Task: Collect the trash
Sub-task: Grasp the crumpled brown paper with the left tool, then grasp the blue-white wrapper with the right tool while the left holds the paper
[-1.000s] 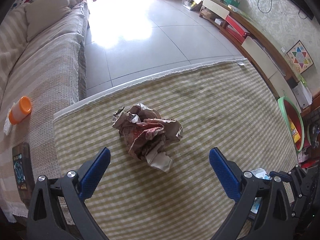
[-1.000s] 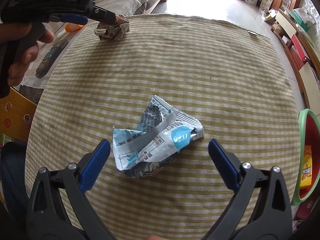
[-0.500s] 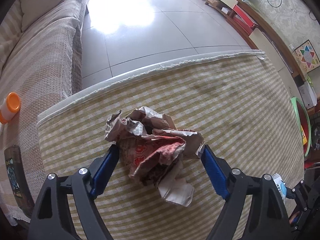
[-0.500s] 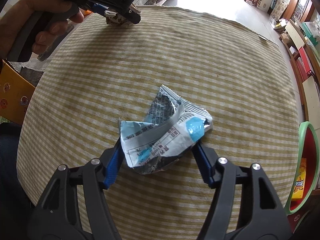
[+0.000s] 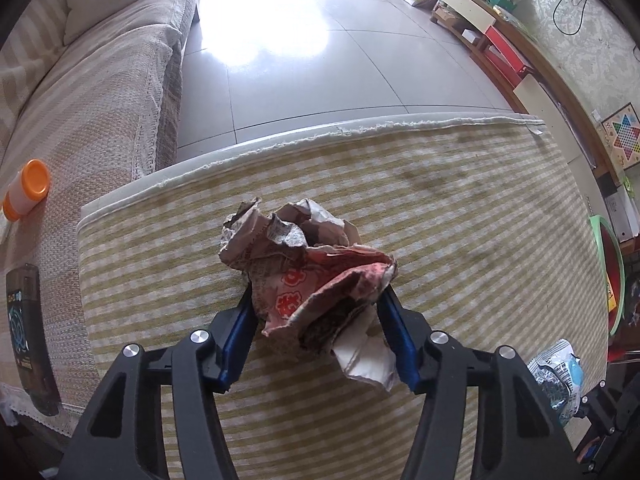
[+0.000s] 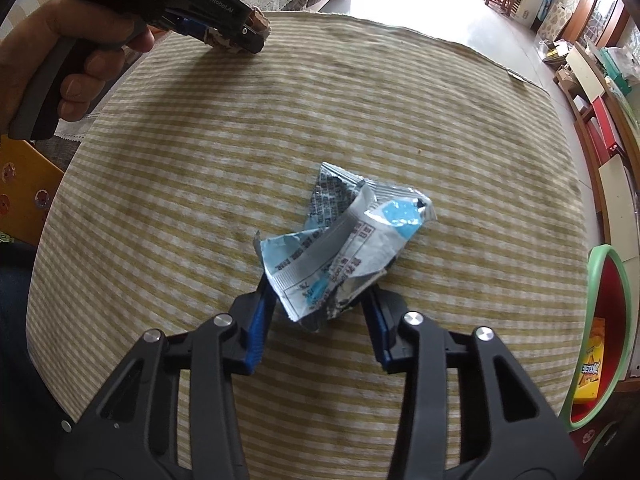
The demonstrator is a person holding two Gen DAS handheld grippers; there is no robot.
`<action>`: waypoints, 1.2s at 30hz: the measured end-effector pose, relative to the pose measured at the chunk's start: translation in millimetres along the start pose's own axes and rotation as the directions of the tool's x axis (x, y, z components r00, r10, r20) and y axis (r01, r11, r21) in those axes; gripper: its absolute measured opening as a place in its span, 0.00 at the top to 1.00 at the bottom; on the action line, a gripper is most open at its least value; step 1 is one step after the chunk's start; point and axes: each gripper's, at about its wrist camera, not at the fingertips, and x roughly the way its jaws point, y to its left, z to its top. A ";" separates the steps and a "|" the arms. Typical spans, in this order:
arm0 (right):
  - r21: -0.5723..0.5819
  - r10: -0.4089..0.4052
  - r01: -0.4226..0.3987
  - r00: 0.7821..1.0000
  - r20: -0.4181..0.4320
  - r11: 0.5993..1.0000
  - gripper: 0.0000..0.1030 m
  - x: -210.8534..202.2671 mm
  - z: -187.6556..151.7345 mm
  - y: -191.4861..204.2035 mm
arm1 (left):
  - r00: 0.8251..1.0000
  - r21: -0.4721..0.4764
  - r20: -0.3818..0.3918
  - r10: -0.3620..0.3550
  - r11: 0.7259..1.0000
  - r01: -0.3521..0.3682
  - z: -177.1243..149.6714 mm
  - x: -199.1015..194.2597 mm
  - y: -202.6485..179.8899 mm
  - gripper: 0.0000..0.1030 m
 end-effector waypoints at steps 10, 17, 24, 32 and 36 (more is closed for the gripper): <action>0.084 0.024 -0.024 1.000 0.000 0.996 0.94 -1.6 -0.7 -23.5 | 1.000 -0.001 0.011 -0.016 1.000 0.016 -21.3 -19.4 4.0 0.63; 0.118 0.072 -0.072 0.997 0.005 0.990 0.97 -5.7 -1.4 -28.6 | 0.999 -0.001 0.033 -0.041 0.999 0.041 -49.3 -40.3 -3.0 0.63; 0.124 0.081 -0.083 0.997 0.018 0.989 0.99 -16.9 -3.9 -31.1 | 0.993 -0.009 0.073 -0.093 0.996 0.094 -75.3 -61.6 -30.1 0.63; 0.151 0.123 -0.126 0.992 0.031 0.980 0.98 -39.7 -16.0 -41.0 | 0.988 -0.005 0.137 -0.078 0.997 0.079 -105.9 -89.0 -45.4 0.63; 0.159 0.098 -0.107 0.993 0.059 0.982 0.62 -50.9 -15.9 -48.6 | 0.981 0.002 0.178 -0.072 0.997 0.073 -125.6 -105.4 -57.5 0.62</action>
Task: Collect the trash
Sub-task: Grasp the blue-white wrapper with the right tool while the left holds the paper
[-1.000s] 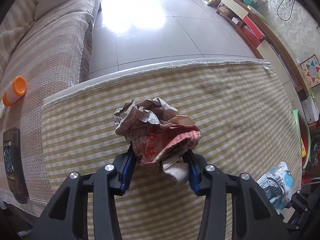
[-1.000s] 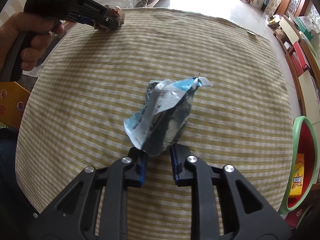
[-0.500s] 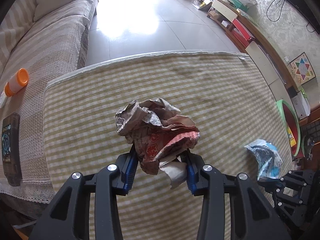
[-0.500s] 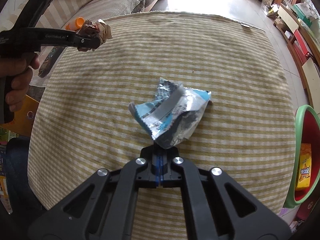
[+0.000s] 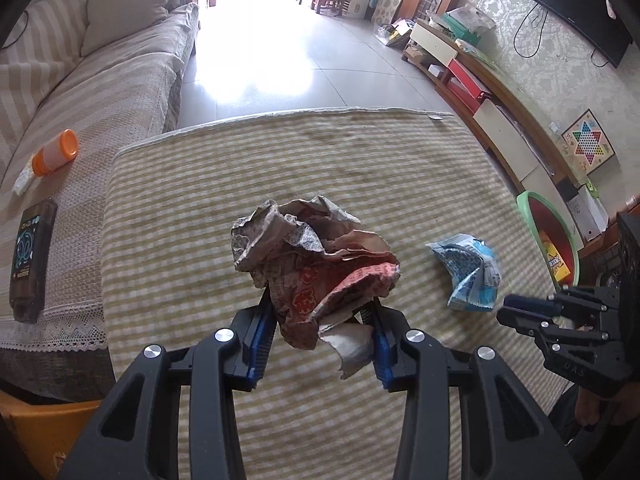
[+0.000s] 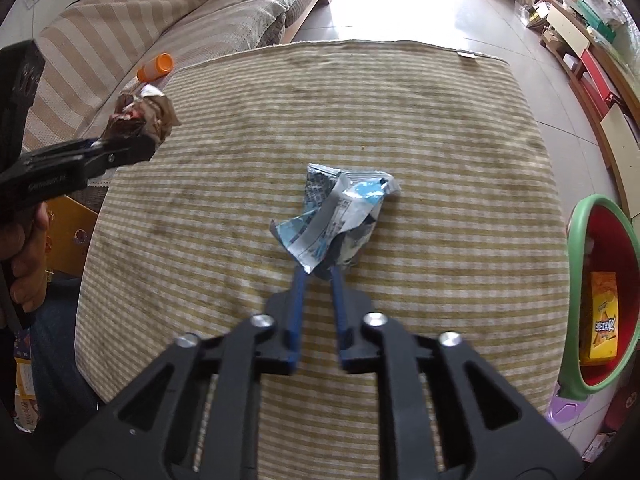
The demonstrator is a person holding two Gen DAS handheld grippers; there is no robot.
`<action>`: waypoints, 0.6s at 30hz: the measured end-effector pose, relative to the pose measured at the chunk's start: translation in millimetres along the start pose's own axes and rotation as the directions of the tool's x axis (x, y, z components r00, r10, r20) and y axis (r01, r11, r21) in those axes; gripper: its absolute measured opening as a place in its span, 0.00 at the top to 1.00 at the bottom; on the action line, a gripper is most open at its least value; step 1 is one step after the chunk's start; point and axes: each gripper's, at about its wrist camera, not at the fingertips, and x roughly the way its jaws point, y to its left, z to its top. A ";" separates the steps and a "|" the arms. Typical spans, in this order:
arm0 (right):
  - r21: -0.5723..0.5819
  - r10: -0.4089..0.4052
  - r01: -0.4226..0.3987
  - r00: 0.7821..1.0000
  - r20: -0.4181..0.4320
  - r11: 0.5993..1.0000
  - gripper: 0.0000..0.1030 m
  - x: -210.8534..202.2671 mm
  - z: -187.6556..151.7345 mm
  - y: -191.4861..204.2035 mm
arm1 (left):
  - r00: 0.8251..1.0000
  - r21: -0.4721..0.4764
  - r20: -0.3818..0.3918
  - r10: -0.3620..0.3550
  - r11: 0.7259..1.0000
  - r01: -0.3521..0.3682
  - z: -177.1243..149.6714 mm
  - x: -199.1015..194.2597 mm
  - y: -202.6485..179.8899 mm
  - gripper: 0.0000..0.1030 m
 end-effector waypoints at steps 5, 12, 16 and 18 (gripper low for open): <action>0.004 0.013 -0.013 0.999 0.041 1.000 0.21 -14.4 6.6 1.9 | 0.999 0.016 0.036 -0.008 1.000 0.007 -19.1 -20.4 -12.3 0.62; 0.066 -0.036 0.033 0.998 0.046 0.997 0.11 1.9 29.9 -0.7 | 0.996 -0.003 0.078 -0.037 0.999 0.038 -33.1 -41.0 -8.8 0.62; 0.087 -0.061 0.059 0.998 0.025 0.994 0.11 19.4 40.6 -1.1 | 0.995 -0.007 0.092 -0.048 0.999 0.049 -35.0 -44.7 -5.2 0.62; 0.090 -0.079 0.078 0.997 0.009 0.993 0.11 27.7 43.1 -1.8 | 0.994 -0.009 0.094 -0.048 0.999 0.049 -36.0 -44.0 -2.8 0.62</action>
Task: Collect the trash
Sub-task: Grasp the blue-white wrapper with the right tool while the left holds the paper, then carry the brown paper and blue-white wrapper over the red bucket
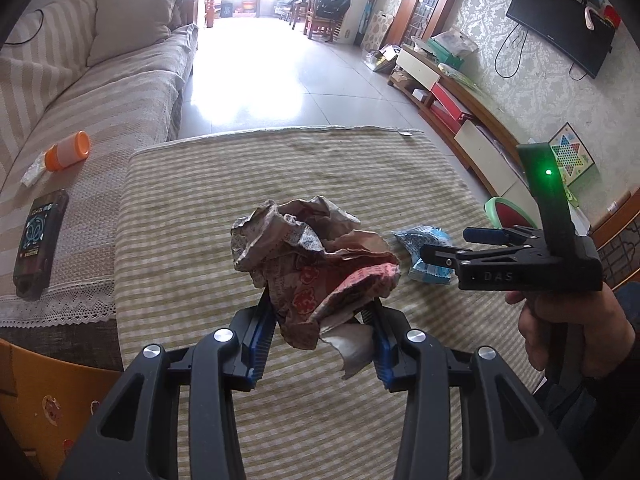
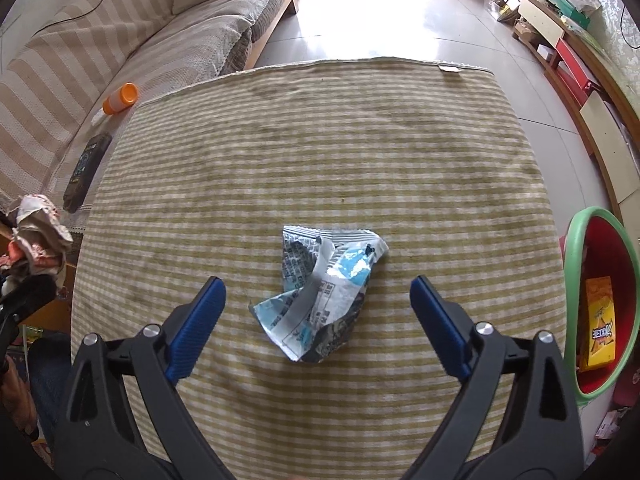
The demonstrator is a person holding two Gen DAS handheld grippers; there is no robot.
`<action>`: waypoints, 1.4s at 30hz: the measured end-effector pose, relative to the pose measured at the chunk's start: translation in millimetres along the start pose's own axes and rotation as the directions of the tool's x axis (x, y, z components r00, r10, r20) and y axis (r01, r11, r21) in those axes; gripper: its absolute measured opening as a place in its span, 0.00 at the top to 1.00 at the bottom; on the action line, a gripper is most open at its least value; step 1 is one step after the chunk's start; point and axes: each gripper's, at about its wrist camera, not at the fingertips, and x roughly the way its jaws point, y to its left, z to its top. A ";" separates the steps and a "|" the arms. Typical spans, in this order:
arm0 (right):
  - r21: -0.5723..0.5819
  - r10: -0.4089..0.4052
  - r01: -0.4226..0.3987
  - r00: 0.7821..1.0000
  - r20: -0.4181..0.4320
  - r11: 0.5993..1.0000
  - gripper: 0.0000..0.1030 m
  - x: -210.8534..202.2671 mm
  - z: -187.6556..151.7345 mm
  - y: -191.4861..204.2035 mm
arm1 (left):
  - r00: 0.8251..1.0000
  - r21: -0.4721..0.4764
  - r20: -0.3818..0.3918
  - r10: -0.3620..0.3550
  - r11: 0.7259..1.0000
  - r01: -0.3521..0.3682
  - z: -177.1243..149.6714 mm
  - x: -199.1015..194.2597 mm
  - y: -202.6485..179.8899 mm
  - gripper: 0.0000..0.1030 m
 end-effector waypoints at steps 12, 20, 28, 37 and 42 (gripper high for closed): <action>-0.032 -0.031 0.030 0.998 -0.053 0.999 0.31 29.1 1.1 3.1 | 1.000 -0.024 -0.016 -0.005 1.000 0.005 -9.3 13.3 7.1 0.62; -0.059 -0.053 0.049 0.996 -0.071 0.997 0.65 28.9 -4.0 5.4 | 1.000 -0.004 -0.026 -0.018 1.000 0.017 -10.0 18.0 -3.3 0.62; -0.086 -0.073 0.070 0.997 -0.036 0.994 0.68 13.2 -7.3 7.5 | 1.000 0.014 -0.022 -0.021 1.000 0.021 -9.5 15.9 -18.7 0.62; -0.104 -0.087 0.090 0.996 0.037 0.990 0.68 -25.5 -10.3 4.3 | 1.000 0.027 0.001 -0.024 0.999 0.024 -6.8 4.7 -35.7 0.62; -0.096 -0.080 0.088 0.993 0.089 0.991 0.68 -55.7 -11.9 -2.5 | 0.999 0.058 0.007 -0.033 0.998 0.033 0.2 2.1 -57.6 0.62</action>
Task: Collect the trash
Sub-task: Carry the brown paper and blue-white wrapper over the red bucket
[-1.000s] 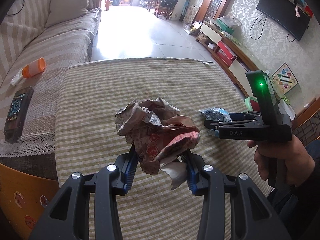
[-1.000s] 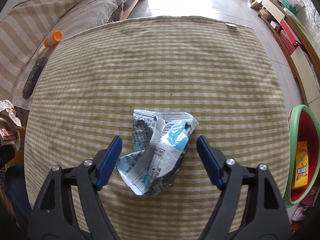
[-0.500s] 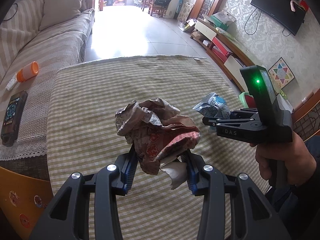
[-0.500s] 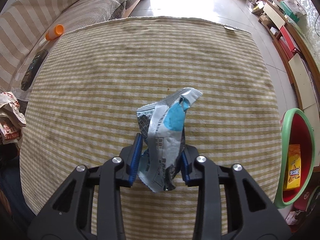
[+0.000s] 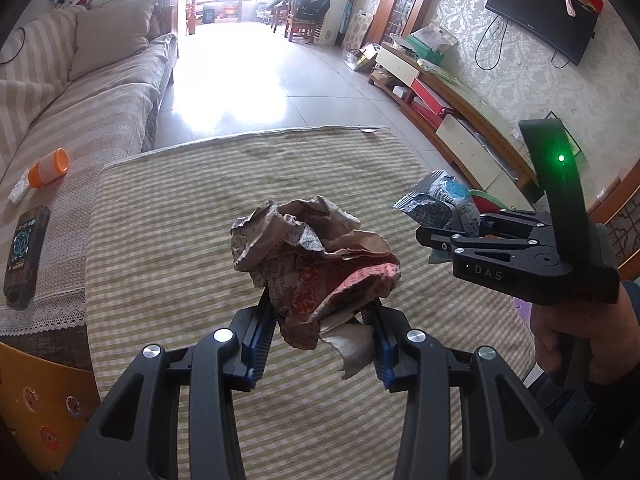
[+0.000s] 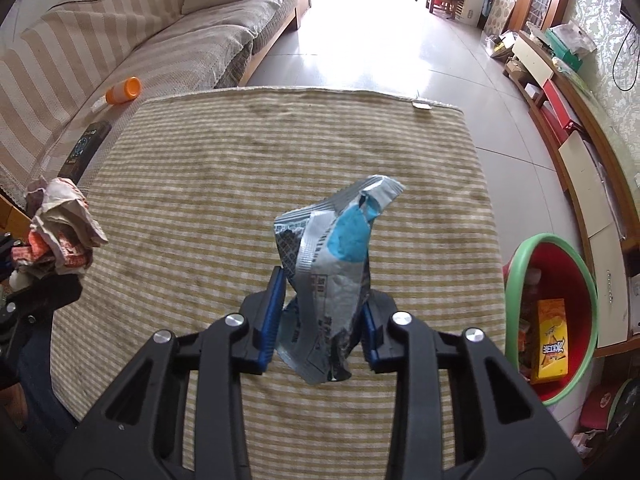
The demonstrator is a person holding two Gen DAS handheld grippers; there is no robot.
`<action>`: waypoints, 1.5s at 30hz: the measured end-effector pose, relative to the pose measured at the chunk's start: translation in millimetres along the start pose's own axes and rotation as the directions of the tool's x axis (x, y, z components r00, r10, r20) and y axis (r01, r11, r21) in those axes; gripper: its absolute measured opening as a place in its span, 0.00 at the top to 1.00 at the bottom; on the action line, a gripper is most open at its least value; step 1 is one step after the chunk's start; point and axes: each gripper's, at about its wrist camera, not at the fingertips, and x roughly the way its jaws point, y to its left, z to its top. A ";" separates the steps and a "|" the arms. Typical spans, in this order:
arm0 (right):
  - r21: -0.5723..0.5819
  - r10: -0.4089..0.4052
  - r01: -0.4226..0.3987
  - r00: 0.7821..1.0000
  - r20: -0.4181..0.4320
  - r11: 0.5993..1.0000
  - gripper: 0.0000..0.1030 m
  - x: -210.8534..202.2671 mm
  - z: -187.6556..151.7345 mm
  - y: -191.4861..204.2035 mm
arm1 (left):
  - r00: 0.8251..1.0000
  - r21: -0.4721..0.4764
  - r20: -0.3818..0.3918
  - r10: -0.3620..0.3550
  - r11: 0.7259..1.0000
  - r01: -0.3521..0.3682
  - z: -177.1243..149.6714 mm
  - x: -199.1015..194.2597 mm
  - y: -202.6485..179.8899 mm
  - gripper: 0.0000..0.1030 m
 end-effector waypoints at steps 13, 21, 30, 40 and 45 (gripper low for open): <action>0.134 -0.023 0.009 0.994 0.109 0.991 0.68 -62.1 -14.1 -72.2 | 0.999 0.097 0.019 -0.050 0.994 0.047 35.7 6.6 -75.9 0.62; 0.305 -0.102 0.056 0.986 0.135 0.951 0.68 -86.3 -33.5 -155.7 | 0.990 0.187 -0.002 -0.143 0.972 0.141 62.1 33.7 -147.9 0.62; 0.478 -0.168 0.082 0.976 0.142 0.875 0.68 -108.0 -57.0 -240.2 | 0.973 0.284 -0.021 -0.231 0.931 0.227 92.2 62.6 -227.0 0.62; 0.561 -0.203 0.103 0.972 0.118 0.821 0.68 -113.8 -75.0 -298.5 | 0.950 0.354 -0.068 -0.305 0.883 0.309 105.6 96.7 -297.7 0.62; 0.591 -0.198 0.090 0.973 0.120 0.802 0.68 -110.8 -75.4 -322.1 | 0.948 0.362 -0.110 -0.298 0.876 0.317 100.7 119.8 -314.3 0.62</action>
